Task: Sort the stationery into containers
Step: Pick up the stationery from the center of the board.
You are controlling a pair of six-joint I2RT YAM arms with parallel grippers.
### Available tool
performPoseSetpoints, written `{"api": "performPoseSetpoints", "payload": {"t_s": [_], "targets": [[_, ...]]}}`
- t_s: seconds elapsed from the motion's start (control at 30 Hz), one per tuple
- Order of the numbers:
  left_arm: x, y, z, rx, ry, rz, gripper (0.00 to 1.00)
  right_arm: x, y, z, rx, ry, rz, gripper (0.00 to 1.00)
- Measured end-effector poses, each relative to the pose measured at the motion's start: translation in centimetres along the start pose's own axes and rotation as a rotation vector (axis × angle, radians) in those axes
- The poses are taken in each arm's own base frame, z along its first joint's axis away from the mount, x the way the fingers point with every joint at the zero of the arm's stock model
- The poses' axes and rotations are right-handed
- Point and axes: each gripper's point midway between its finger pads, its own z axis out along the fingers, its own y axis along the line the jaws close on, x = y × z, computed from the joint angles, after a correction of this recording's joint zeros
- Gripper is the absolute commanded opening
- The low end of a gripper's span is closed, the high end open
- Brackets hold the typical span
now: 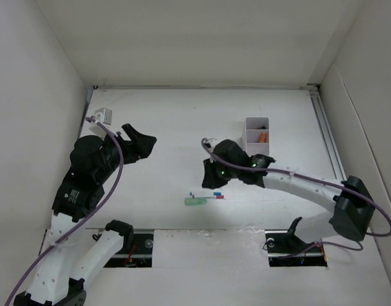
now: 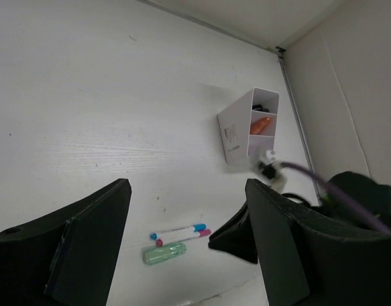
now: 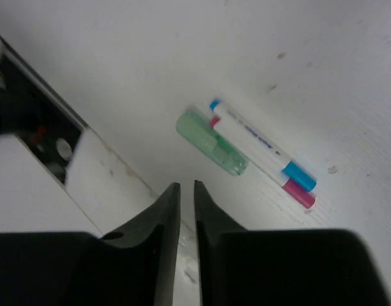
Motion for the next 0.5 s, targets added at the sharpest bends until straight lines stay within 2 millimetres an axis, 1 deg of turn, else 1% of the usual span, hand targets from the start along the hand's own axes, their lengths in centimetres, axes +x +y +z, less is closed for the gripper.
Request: {"api": "performPoseSetpoints", "payload": {"t_s": [0.07, 0.1, 0.2, 0.3, 0.37, 0.43, 0.5], "targets": [[-0.6, -0.4, 0.0, 0.006, -0.013, 0.004, 0.70, 3.4, 0.9, 1.3, -0.013, 0.120, -0.043, 0.35], [-0.8, -0.5, 0.0, 0.007, -0.015, 0.004, 0.70, 4.6, 1.1, 1.8, -0.014, 0.164, -0.058, 0.49], [-0.9, -0.6, -0.1, 0.009, -0.019, 0.005, 0.70, 7.4, 1.0, 3.5, 0.020, 0.289, -0.112, 0.56], [-1.1, -0.7, -0.2, 0.011, -0.021, 0.005, 0.70, 8.2, 1.0, 4.6, 0.041, 0.335, -0.146, 0.58], [-1.1, -0.7, -0.3, 0.010, -0.020, 0.005, 0.70, 8.9, 0.8, 5.4, 0.052, 0.364, -0.171, 0.61], [-1.2, -0.8, -0.4, 0.010, -0.026, 0.005, 0.70, 9.6, 0.3, 5.8, 0.074, 0.389, -0.187, 0.65], [-1.2, -0.8, -0.6, 0.010, -0.027, 0.005, 0.70, 10.1, -0.4, 6.0, 0.096, 0.411, -0.193, 0.65]]}}
